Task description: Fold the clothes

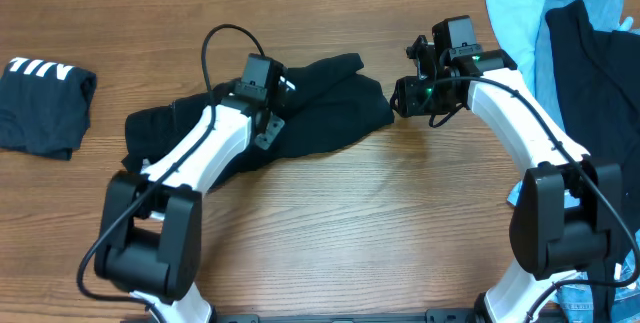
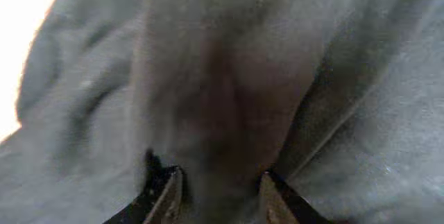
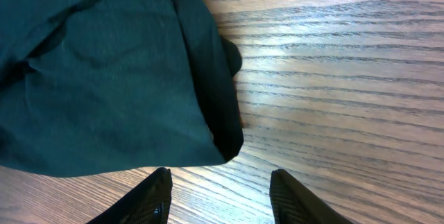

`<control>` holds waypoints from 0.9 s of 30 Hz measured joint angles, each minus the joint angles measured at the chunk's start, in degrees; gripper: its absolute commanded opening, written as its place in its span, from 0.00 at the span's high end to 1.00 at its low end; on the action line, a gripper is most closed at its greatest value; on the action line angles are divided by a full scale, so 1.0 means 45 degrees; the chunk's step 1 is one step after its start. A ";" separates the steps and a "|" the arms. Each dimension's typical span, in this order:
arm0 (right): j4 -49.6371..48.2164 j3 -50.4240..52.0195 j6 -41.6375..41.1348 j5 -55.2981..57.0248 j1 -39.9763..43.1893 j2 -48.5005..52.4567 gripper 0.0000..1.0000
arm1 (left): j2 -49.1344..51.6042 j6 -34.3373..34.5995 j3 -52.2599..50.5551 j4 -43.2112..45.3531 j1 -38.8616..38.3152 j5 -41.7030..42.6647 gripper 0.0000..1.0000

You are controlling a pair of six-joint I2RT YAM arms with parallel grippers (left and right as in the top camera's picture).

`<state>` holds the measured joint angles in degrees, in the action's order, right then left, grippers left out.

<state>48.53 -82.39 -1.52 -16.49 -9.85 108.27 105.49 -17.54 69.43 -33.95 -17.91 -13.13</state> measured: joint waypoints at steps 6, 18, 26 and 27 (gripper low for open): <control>0.0010 0.0000 0.0005 0.0000 0.0000 0.0000 0.50 | 0.0491 0.0539 0.0602 0.0510 0.0005 -0.2220 0.96; 0.0049 0.0000 0.0005 0.0000 0.0000 0.0000 0.50 | 0.0427 0.4391 0.3376 -0.3293 0.3002 -0.0340 0.70; 0.0097 0.0000 0.0005 0.0005 0.0000 -0.0005 0.50 | 0.0340 0.8621 0.3968 -0.8140 0.3915 0.0695 0.38; 0.0165 0.0000 0.0005 0.0010 0.0000 -0.0005 0.50 | 0.0301 0.8733 0.3978 -0.7601 0.4405 0.0879 0.38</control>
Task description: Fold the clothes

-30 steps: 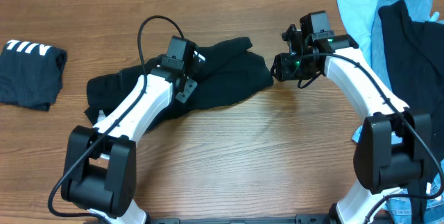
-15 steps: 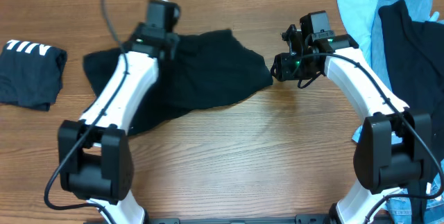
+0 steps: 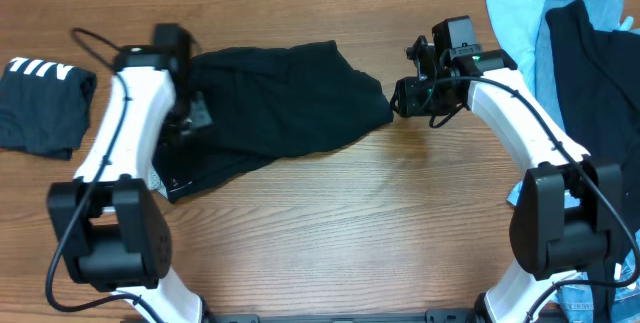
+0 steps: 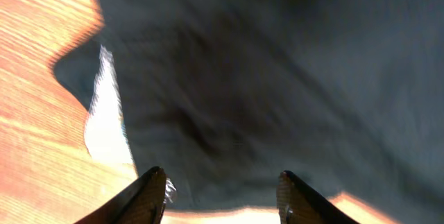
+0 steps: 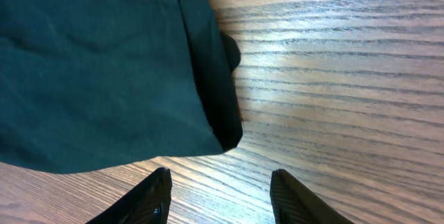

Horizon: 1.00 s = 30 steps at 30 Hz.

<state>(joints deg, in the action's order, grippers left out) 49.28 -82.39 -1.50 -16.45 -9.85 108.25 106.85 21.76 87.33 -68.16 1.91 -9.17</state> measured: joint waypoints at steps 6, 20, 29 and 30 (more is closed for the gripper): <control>0.0194 0.0000 0.0005 0.0063 0.0000 0.0000 0.50 | -0.0019 -0.1360 0.0005 0.2803 0.3463 0.1860 0.33; 0.0282 0.0000 0.0000 0.0078 0.0000 0.0000 0.50 | 0.3546 -0.2293 0.0107 0.4619 0.4741 0.5780 0.45; 0.0423 0.0000 0.0000 0.0083 0.0000 0.0000 0.50 | 0.4138 -0.2380 0.0262 0.2856 0.4920 0.9500 0.96; 0.0442 0.0000 -0.0005 0.0087 0.0000 0.0000 0.50 | 0.4075 -0.2259 0.0262 0.2521 0.4920 0.9996 0.96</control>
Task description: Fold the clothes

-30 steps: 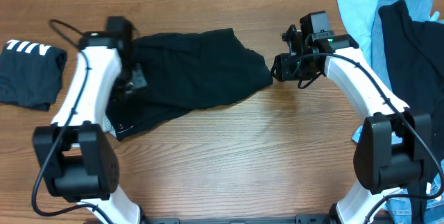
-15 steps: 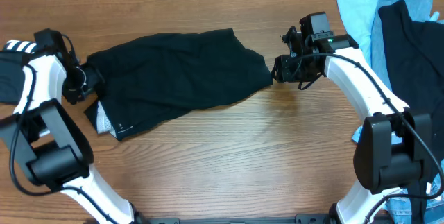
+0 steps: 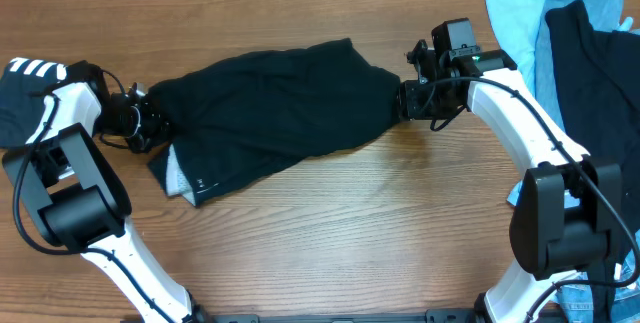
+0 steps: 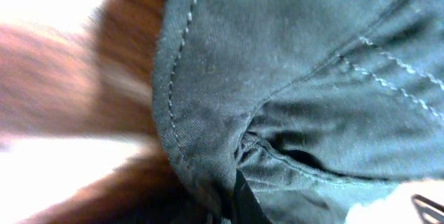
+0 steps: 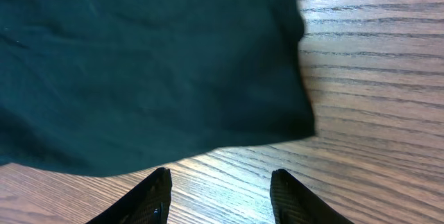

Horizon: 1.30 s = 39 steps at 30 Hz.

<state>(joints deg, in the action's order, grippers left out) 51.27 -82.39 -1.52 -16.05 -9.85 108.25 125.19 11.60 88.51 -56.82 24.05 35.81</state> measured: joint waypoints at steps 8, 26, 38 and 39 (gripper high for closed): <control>0.0073 0.0000 0.0005 0.0136 0.0000 0.0000 0.50 | -0.4231 0.0447 0.0175 -0.3895 -0.0525 -0.0345 0.96; 0.0534 0.0000 0.0005 0.0151 0.0000 0.0000 0.50 | -0.4216 0.1336 -0.0656 -0.2948 -0.1268 -0.5168 0.76; 0.0641 0.0000 0.0005 0.0437 0.0000 0.0000 0.50 | -0.4216 0.1715 -0.1297 -0.3211 -0.1010 -0.6509 0.51; 0.0631 0.0000 0.0005 0.0437 0.0000 0.0000 0.50 | -0.4216 0.1632 -0.1297 -0.3570 -0.0928 -0.6601 0.49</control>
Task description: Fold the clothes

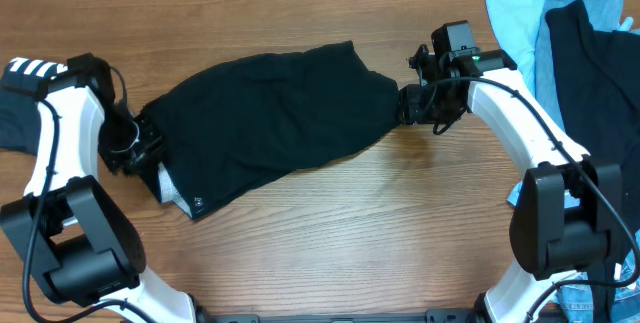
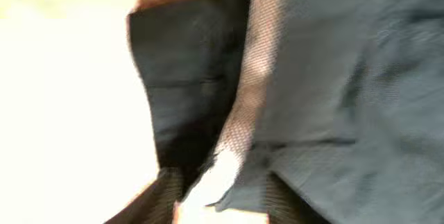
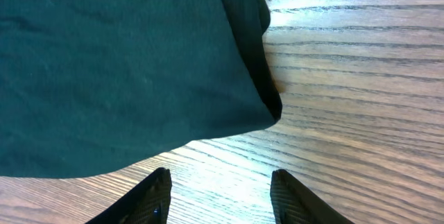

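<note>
A black garment [image 1: 270, 113] lies spread across the middle of the wooden table, its white mesh lining [image 1: 176, 185] showing at the lower left corner. My left gripper [image 1: 128, 151] is at the garment's left edge. In the blurred left wrist view its fingers [image 2: 161, 195] stand apart, with the lining [image 2: 250, 92] and dark cloth [image 2: 347, 78] just ahead of them. My right gripper [image 1: 408, 103] is open at the garment's right edge. In the right wrist view it [image 3: 218, 196] hovers over bare wood just short of the cloth's corner [image 3: 118, 64].
A folded black garment with white stripes [image 1: 22, 67] lies at the far left, partly behind my left arm. A pile of light blue [image 1: 515, 13] and black [image 1: 590, 53] clothes sits at the back right. Bare wood [image 1: 350, 233] stretches along the front.
My left gripper was shut on the garment's left hem; now its fingers are apart and it sits lower, towards the front. The garment's left end has shifted slightly. The right corner lies closer to my right gripper.
At first the garment was bunched in the middle, with my left gripper buried in it. The left gripper then stood further left with the cloth partly spread, then at the far left, shut on the hem, with the garment stretched out. Now the garment lies flat. My right gripper stayed open at the right edge.
</note>
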`<control>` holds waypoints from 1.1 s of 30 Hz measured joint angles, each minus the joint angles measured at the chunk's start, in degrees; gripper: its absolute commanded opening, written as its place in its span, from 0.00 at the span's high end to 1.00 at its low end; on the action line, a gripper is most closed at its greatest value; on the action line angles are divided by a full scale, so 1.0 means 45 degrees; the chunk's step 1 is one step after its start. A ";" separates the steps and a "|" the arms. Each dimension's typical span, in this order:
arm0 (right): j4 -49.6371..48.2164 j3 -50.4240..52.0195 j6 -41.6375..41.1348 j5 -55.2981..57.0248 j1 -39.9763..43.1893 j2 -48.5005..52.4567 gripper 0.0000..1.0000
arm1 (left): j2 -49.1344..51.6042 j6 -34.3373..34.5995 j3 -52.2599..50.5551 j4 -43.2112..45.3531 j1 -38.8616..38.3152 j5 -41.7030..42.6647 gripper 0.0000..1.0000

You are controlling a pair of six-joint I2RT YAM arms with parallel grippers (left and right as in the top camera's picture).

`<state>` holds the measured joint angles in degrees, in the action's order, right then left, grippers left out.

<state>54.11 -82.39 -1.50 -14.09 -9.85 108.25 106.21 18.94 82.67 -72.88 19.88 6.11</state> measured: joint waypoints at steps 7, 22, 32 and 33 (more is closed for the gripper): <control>-0.0019 0.0000 0.0000 0.0034 0.0000 0.0000 0.50 | -0.0005 -0.0253 -0.0918 0.1447 0.0029 0.0340 0.47; 0.0112 0.0000 0.0000 0.0034 0.0000 0.0000 0.50 | -0.0010 -0.2331 -0.3458 -0.0214 -0.0622 0.5513 0.96; -0.3016 0.0000 0.0010 -0.0243 0.0000 0.0005 0.39 | -0.0121 -0.2545 -0.7053 0.1841 -0.0831 0.3735 0.95; -0.3181 0.0000 0.0000 -0.0393 0.0000 0.0034 0.39 | -0.0136 -0.2540 -0.7087 0.1875 -0.0831 0.3755 0.95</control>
<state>39.79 -82.39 -1.50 -15.86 -9.85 108.40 105.60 7.51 50.78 -64.45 16.14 23.00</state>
